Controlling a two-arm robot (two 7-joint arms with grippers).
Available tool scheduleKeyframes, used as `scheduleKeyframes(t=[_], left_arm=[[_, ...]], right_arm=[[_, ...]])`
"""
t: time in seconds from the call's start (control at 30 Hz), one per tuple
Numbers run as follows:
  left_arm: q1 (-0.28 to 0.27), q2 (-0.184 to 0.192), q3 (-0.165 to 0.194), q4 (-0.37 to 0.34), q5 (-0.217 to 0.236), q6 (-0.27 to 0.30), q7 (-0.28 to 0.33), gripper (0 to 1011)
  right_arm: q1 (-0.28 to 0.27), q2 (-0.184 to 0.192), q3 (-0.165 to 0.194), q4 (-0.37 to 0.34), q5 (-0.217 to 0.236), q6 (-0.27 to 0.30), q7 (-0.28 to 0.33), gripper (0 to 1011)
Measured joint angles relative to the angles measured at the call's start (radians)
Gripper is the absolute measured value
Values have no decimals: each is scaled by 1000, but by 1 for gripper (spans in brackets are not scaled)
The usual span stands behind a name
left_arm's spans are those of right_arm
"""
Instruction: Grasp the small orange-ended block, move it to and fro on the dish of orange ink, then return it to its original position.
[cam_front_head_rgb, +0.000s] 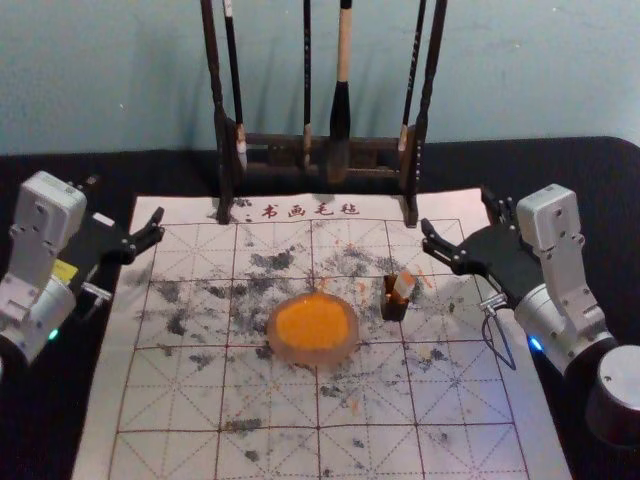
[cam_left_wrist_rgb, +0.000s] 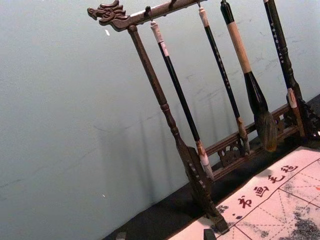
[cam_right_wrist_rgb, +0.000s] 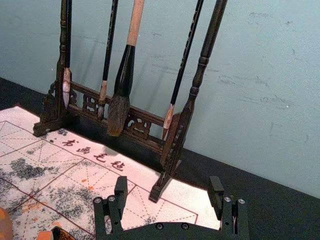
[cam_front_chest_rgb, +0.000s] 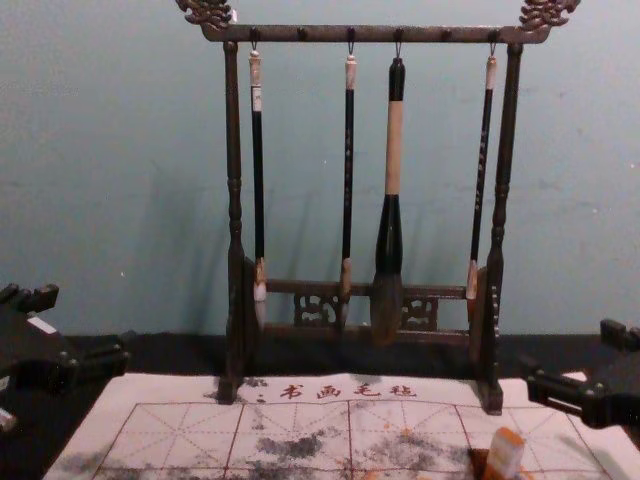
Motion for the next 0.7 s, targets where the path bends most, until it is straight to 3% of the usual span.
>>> scheduleKeyframes(t=[0.7], left_arm=[[0,0,0,0,0,0,0,1001]], right_arm=[[3,2,-2,-4,3,4,4,1002]])
